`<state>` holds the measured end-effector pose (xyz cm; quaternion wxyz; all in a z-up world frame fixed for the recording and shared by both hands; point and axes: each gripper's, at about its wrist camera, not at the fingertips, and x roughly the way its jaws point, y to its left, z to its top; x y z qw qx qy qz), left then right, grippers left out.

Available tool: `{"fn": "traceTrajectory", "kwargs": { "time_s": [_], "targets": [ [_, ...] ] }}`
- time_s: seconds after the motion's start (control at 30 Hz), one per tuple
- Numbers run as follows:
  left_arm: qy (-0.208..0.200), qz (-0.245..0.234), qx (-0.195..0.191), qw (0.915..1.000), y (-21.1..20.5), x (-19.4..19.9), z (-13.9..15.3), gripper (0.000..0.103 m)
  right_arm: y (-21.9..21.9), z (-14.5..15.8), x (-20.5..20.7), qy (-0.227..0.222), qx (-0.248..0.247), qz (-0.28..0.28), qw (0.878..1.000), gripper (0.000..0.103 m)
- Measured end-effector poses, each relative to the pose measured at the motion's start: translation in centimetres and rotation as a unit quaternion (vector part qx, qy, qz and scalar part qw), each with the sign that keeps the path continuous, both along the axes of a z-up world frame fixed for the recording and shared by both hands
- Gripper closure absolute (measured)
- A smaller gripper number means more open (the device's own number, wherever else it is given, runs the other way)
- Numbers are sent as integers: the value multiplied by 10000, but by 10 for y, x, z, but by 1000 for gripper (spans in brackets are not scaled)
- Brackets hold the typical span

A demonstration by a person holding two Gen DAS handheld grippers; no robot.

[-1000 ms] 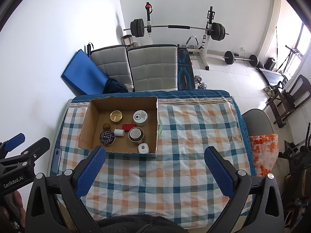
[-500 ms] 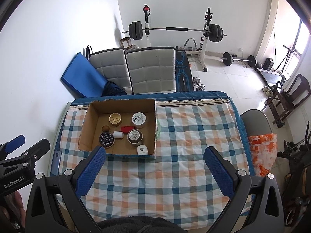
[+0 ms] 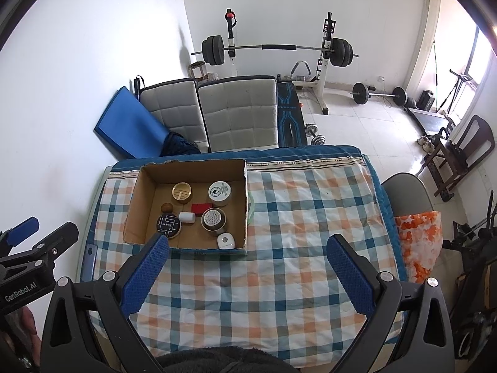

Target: Organize rigid objects

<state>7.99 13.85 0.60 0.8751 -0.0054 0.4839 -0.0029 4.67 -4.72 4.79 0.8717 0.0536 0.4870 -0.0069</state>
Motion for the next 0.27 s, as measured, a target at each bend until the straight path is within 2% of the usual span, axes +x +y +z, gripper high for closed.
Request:
{"fn": "traceTrajectory", "kwargs": {
  "time_s": [0.27],
  "targets": [
    [2,-10,0,10000,-3,1,2,0,-1,0,-1,-30,-5,-87,10000,0]
  ]
}}
